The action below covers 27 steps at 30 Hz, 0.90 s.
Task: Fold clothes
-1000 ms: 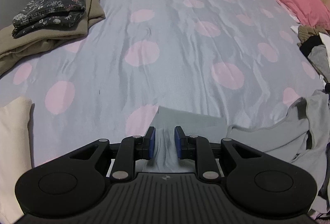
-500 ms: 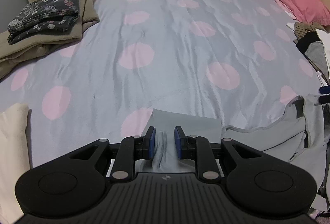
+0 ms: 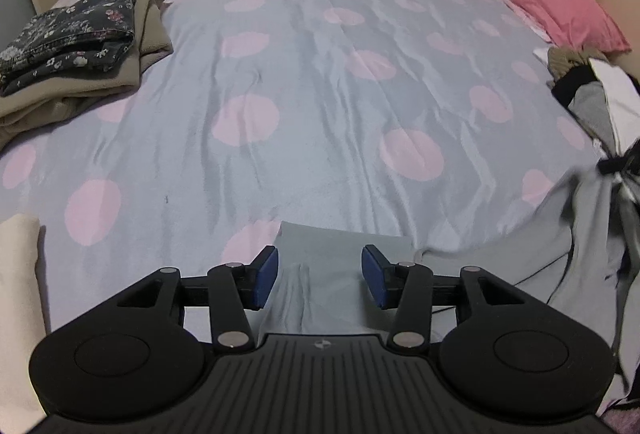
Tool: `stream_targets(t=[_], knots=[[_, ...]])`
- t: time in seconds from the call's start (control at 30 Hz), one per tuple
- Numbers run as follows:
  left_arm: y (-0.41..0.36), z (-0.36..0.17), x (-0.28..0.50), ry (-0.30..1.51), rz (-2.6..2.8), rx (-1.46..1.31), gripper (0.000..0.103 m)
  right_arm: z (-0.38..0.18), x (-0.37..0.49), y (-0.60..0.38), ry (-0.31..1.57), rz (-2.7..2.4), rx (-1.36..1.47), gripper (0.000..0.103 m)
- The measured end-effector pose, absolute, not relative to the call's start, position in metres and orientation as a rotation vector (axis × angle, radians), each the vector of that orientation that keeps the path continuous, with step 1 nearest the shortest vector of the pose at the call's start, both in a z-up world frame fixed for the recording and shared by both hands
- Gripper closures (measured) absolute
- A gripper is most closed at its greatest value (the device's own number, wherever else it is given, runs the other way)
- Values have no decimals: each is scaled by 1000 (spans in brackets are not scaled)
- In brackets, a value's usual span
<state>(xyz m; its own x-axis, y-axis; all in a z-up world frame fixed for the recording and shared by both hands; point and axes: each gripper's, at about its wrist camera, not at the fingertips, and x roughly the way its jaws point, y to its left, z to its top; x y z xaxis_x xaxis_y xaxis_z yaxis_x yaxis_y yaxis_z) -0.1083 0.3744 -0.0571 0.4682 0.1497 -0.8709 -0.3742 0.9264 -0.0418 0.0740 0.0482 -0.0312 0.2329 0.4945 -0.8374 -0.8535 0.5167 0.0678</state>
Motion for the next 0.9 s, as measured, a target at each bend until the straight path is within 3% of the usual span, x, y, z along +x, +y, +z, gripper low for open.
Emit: stream_targets(t=[0.2, 0.47, 0.7, 0.9], knots=[[374, -74, -109, 1115, 336, -235, 58, -7, 80, 24, 953, 915, -380, 100], [366, -84, -110, 1168, 331, -172, 58, -44, 62, 17, 1087, 924, -522, 100], [348, -62, -93, 1098, 195, 99, 56, -52, 59, 14, 1097, 921, -531, 100], [333, -82, -73, 1171, -6, 277, 55, -53, 64, 17, 1102, 924, -515, 99]])
